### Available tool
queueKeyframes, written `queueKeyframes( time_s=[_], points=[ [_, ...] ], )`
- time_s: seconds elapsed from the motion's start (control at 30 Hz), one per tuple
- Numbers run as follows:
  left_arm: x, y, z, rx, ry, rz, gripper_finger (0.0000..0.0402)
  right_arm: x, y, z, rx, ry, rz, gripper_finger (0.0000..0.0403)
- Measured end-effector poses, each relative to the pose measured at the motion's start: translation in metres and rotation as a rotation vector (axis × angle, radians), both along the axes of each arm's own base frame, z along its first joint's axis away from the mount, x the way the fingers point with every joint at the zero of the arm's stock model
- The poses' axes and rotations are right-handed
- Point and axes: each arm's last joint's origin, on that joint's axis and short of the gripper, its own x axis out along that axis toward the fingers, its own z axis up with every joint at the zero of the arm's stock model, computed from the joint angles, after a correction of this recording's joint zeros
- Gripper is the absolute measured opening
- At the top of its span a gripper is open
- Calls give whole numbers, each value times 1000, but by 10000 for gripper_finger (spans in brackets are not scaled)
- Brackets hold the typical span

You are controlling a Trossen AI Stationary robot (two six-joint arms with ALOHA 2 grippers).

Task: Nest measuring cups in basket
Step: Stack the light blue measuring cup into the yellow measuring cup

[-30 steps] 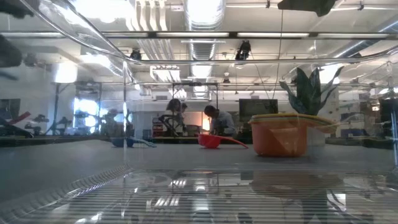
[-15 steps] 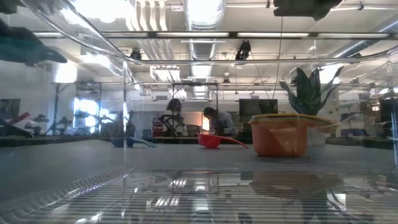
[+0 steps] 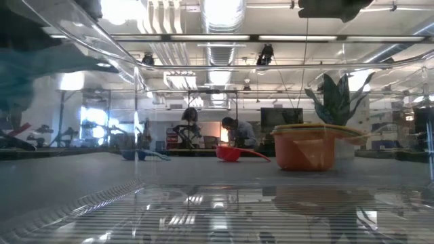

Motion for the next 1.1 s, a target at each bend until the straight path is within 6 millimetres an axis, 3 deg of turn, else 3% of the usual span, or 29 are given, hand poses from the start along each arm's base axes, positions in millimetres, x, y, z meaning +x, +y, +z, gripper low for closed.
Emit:
queueKeyframes(
  time_s=[0.4, 0.8, 1.1],
  points=[
    [29, 25, 30, 49, -130, -56, 0, 0, 1, 0, 7, 5, 26, 233],
    [47, 43, 53, 81, -226, -34, 0, 0, 1, 0, 14, 4, 29, 233],
    [64, 58, 69, 97, -370, -40, 0, 1, 5, -1, 75, 18, 162, 233]
  ],
)
